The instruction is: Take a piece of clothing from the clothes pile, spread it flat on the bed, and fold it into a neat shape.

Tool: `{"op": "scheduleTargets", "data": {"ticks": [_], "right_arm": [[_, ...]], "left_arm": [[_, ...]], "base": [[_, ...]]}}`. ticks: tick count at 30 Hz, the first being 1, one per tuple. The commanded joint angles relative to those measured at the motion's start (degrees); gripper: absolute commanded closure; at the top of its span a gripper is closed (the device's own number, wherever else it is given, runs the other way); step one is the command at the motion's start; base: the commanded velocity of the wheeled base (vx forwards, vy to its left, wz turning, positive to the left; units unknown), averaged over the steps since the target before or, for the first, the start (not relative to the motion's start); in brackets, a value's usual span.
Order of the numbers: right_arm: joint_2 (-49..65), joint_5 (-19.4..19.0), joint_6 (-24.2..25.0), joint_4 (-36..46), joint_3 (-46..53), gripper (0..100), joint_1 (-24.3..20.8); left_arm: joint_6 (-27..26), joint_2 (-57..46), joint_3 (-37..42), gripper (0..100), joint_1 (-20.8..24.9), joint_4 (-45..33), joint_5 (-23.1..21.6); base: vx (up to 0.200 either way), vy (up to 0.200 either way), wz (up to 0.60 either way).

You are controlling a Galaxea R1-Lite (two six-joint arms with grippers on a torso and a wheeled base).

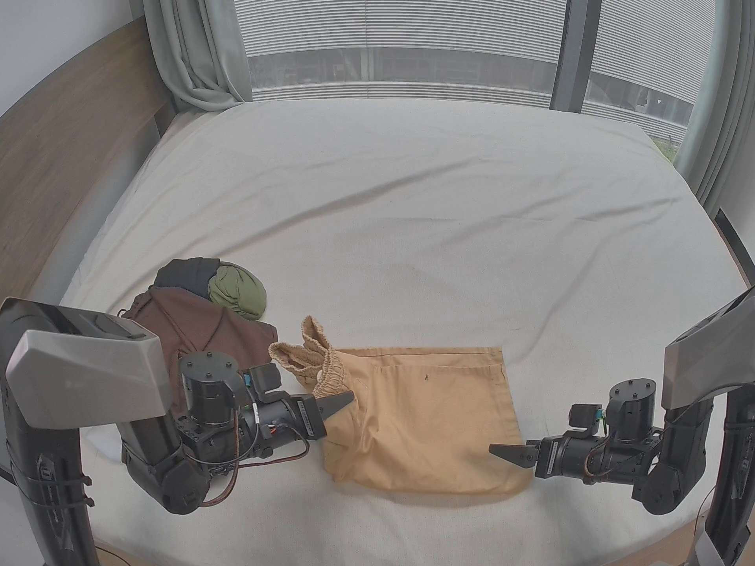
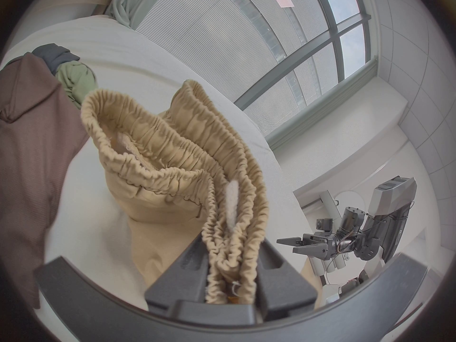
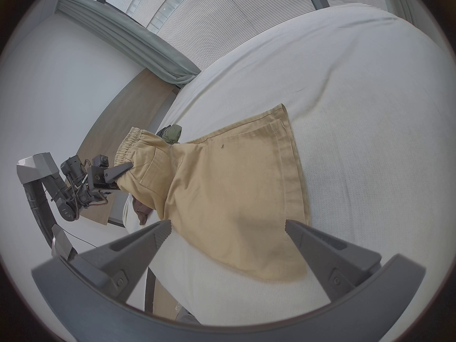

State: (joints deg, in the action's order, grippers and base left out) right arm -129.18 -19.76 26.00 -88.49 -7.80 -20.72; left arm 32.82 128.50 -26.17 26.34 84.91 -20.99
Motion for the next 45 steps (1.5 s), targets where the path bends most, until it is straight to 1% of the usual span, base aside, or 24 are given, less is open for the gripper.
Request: {"op": "scheduleTargets", "data": {"ticks": [1, 15, 26, 30, 37, 45], "right_arm": [[0.4, 0.0, 0.0, 0.0, 0.0, 0, 0.0], [1.7, 0.0, -0.1, 0.1, 0.1, 0, 0.2], [2.4, -0.1, 0.0, 0.0, -0.1, 0, 0.5], [3.3, -0.1, 0.2, 0.1, -0.4, 0, 0.8], [4.6, -0.1, 0.2, 0.1, -0.4, 0, 1.1], [4.6, 0.0, 0.2, 0.1, -0.5, 0, 1.2]], "left_arm": [[0.1, 0.3, -1.7, 100, 1.9, -0.9, 0.0], [0.1, 3.9, -7.8, 100, 7.6, -3.1, 0.0], [0.4, 4.4, -12.2, 100, 10.1, -6.9, 0.0], [1.5, 4.8, -14.7, 100, 11.9, -8.5, 0.0], [2.0, 5.6, -17.3, 100, 13.5, -11.8, 0.0], [2.0, 9.0, -19.9, 100, 15.4, -12.4, 0.1]], "base": [[0.000, 0.000, 0.00], [0.000, 0.000, 0.00], [0.000, 0.000, 0.00], [0.000, 0.000, 0.00], [0.000, 0.000, 0.00], [0.000, 0.000, 0.00]]}}
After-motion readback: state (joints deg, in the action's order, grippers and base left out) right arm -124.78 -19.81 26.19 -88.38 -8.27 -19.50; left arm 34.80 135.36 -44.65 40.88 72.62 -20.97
